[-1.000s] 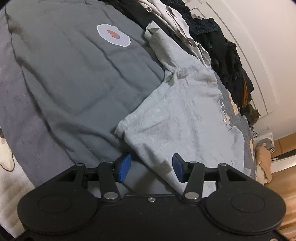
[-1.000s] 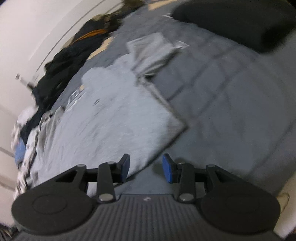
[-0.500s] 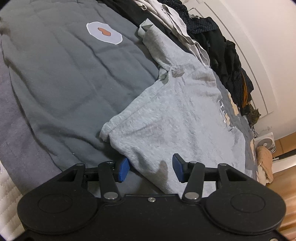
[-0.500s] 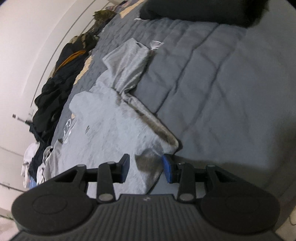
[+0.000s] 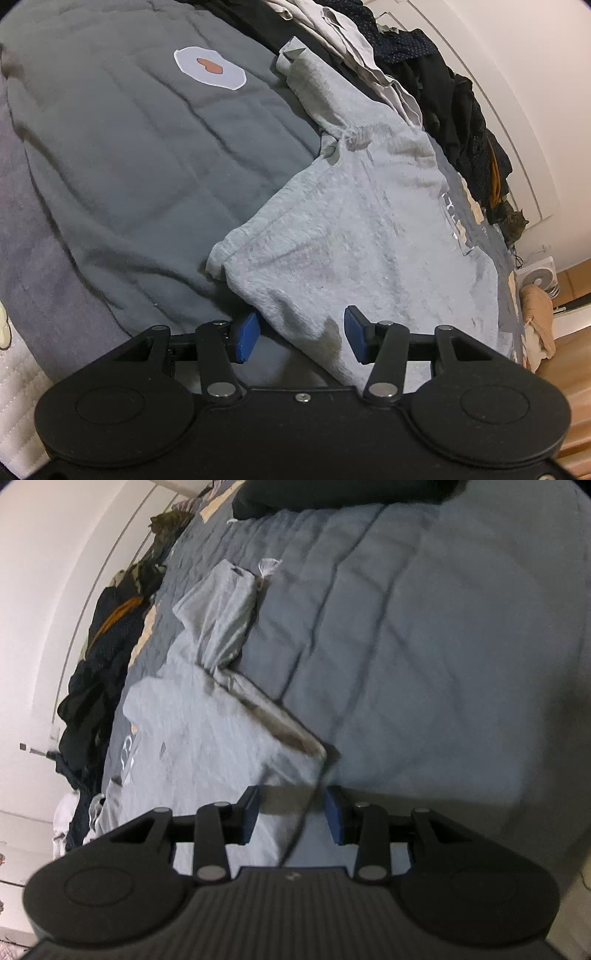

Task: Fold clothes
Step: 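Grasp the grey shirt side edge with both grippers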

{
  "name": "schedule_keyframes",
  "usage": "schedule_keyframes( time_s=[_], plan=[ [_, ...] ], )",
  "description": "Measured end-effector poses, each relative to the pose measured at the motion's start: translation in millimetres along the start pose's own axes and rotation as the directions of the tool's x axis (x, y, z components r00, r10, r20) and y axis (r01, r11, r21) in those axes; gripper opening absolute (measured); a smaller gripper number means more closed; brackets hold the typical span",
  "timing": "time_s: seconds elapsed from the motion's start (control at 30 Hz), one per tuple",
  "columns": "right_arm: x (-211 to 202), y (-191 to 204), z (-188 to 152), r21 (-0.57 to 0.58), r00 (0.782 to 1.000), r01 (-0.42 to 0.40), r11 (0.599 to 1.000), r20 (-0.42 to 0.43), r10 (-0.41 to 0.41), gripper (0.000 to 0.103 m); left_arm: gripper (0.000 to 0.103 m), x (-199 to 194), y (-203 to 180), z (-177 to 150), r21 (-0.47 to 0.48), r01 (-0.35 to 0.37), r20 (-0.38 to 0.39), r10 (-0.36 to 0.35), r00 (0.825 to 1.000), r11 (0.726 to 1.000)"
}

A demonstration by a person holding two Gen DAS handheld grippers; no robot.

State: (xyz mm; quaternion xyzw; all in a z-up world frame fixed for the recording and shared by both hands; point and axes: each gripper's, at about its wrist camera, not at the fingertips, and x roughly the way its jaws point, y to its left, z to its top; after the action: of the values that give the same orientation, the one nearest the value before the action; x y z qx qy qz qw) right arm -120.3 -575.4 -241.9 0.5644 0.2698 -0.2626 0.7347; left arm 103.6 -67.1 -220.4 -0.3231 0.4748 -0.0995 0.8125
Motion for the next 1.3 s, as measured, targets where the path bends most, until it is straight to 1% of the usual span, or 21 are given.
schedule_keyframes(
  time_s=[0.03,0.1,0.2,0.23,0.27,0.3,0.33,0.37,0.4,0.43,0.57,0.7,0.8,0.87,0.9,0.93,0.97,1.03,1.1,1.17,1.3],
  plan=[
    [2.1,2.1,1.2,-0.003,1.0,-0.003,1.0,0.007,0.003,0.04,0.049,0.0,0.2,0.1,-0.002,0.001,0.0,-0.001,1.0,1.0],
    [5.3,6.0,2.0,-0.01,1.0,-0.017,1.0,0.011,0.017,0.048,0.049,-0.3,0.9,0.6,-0.004,0.002,0.001,-0.002,1.0,1.0],
    [8.6,7.8,1.5,-0.007,0.999,-0.024,1.0,0.028,0.024,0.048,0.049,-0.3,1.3,1.0,-0.004,0.003,0.005,-0.003,1.0,1.0],
    [7.6,6.3,1.5,0.007,0.999,-0.033,0.999,0.042,0.033,0.046,0.048,-0.3,1.3,1.1,-0.005,0.004,0.008,-0.004,1.0,1.0],
    [5.0,3.8,1.3,0.032,0.997,-0.041,0.999,0.065,0.039,0.038,0.047,-0.5,1.8,1.3,-0.007,0.005,0.009,-0.005,1.0,1.0],
    [2.1,1.1,1.7,0.052,0.996,-0.044,0.998,0.081,0.04,0.019,0.041,-1.1,3.2,1.8,-0.012,0.002,0.012,-0.002,1.0,1.0],
    [-1.0,-1.5,2.5,0.072,0.995,-0.048,0.996,0.093,0.041,0.01,0.026,-1.9,5.1,2.5,-0.017,-0.003,0.016,0.004,1.0,1.0],
    [-4.6,-4.7,3.4,0.096,0.993,-0.056,0.994,0.104,0.046,0.007,0.019,-2.7,6.9,3.2,-0.023,-0.009,0.02,0.01,1.0,1.0],
    [-8.2,-7.4,3.7,0.117,0.993,-0.064,0.991,0.111,0.051,0.005,0.013,-4.0,9.0,4.1,-0.033,-0.008,0.023,0.009,1.0,0.999],
    [-11.7,-10.1,4.0,0.138,0.992,-0.072,0.988,0.117,0.056,0.005,0.01,-5.6,11.1,5.0,-0.047,-0.003,0.025,0.004,1.0,0.999],
    [-26.6,-14.8,0.8,0.159,0.989,-0.06,0.985,0.14,0.038,0.004,0.006,-12.4,14.0,7.5,-0.057,0.006,0.04,-0.004,0.999,0.998],
    [-30.7,-18.5,1.2,0.159,0.991,-0.035,0.987,0.132,0.014,0.004,0.005,-18.2,19.1,8.8,-0.074,0.008,0.044,-0.004,0.999,0.997],
    [-27.0,-19.0,0.1,0.141,0.994,-0.007,0.99,0.106,-0.008,0.006,0.008,-17.5,23.0,8.7,-0.095,0.004,0.021,-0.002,1.0,0.995],
    [-26.9,-18.0,-1.7,0.128,0.995,0.01,0.992,0.098,-0.023,0.008,0.016,-17.4,22.9,6.5,-0.098,0.001,0.018,0.001,1.0,0.995],
    [-26.8,-17.5,-2.6,0.121,0.995,0.019,0.992,0.094,-0.03,0.008,0.03,-16.8,21.6,5.8,-0.095,0.006,0.015,-0.004,1.0,0.995],
    [-26.8,-17.0,-3.4,0.116,0.995,0.025,0.993,0.09,-0.035,0.009,0.046,-16.1,20.1,5.4,-0.095,0.017,0.008,-0.017,1.0,0.995],
    [-26.7,-16.6,-3.7,0.117,0.996,0.019,0.993,0.081,-0.029,0.009,0.05,-15.7,18.2,5.1,-0.094,0.038,0.006,-0.037,0.999,0.995],
    [-26.5,-15.9,-4.3,0.119,0.998,0.009,0.993,0.065,-0.016,0.013,0.05,-15.5,13.6,3.7,-0.073,0.064,0.016,-0.063,0.998,0.995],
    [-22.9,-15.3,-6.0,0.11,0.999,0.005,0.994,0.049,-0.011,0.026,0.05,-11.8,10.4,3.0,-0.057,0.053,0.011,-0.053,0.999,0.997],
    [-18.5,-15.3,-7.9,0.105,0.999,0.005,0.994,0.037,-0.009,0.031,0.05,-7.0,11.5,2.1,-0.062,0.039,0.006,-0.039,0.999,0.997],
    [-11.2,-10.3,-8.1,0.092,0.998,0.002,0.996,0.064,-0.008,0.04,0.049,-2.8,10.9,2.7,-0.056,0.033,0.016,-0.032,0.999,0.998]
  ],
)
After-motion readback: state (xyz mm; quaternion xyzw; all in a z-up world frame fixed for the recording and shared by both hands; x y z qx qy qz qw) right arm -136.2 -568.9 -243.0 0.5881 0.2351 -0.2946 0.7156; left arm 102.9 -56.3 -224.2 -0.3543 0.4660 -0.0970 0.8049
